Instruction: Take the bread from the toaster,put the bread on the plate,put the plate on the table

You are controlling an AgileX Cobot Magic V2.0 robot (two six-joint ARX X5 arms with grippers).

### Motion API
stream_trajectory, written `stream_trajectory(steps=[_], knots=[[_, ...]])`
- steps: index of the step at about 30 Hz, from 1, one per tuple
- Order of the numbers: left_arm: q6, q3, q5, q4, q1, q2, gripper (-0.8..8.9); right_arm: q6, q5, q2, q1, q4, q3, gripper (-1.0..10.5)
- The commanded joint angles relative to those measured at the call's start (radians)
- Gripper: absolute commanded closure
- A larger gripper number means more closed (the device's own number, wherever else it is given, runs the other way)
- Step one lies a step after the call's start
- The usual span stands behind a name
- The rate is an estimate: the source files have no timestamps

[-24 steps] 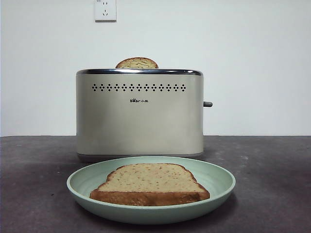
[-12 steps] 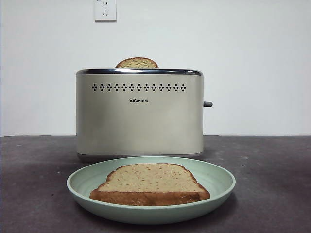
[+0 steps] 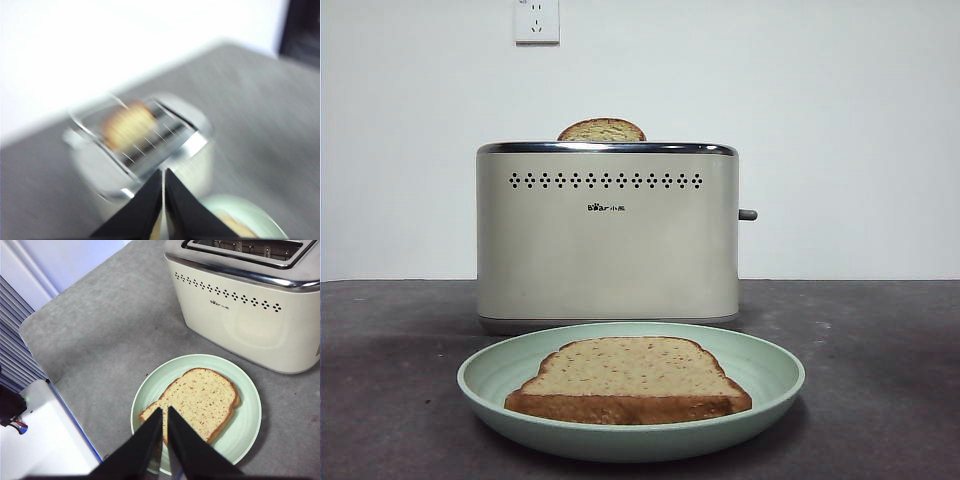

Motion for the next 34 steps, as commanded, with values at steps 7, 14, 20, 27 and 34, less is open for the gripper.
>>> stream_trajectory(steps=[7,14,20,27,34], knots=[[0.007,-0.352,-0.031,0.378,0.256,-0.282,8.06,-0.008,0.001,0.003,0.006,0.010,0.011,9.4],[-0.041,-0.658,-0.093,0.518,0.357,-0.468,8.06,-0.008,0.001,0.003,0.005,0.010,0.011,9.4],[-0.094,-0.866,-0.111,0.570,0.392,-0.583,8.06,-0.008,0.001,0.003,0.006,0.010,0.011,9.4],[-0.143,-1.051,-0.115,0.582,0.398,-0.698,8.06,-0.008,0.001,0.003,0.005,0.010,0.011,9.4],[-0.162,-1.157,-0.121,0.575,0.398,-0.772,8.06,-0.008,0.001,0.003,0.006,0.010,0.011,9.4]])
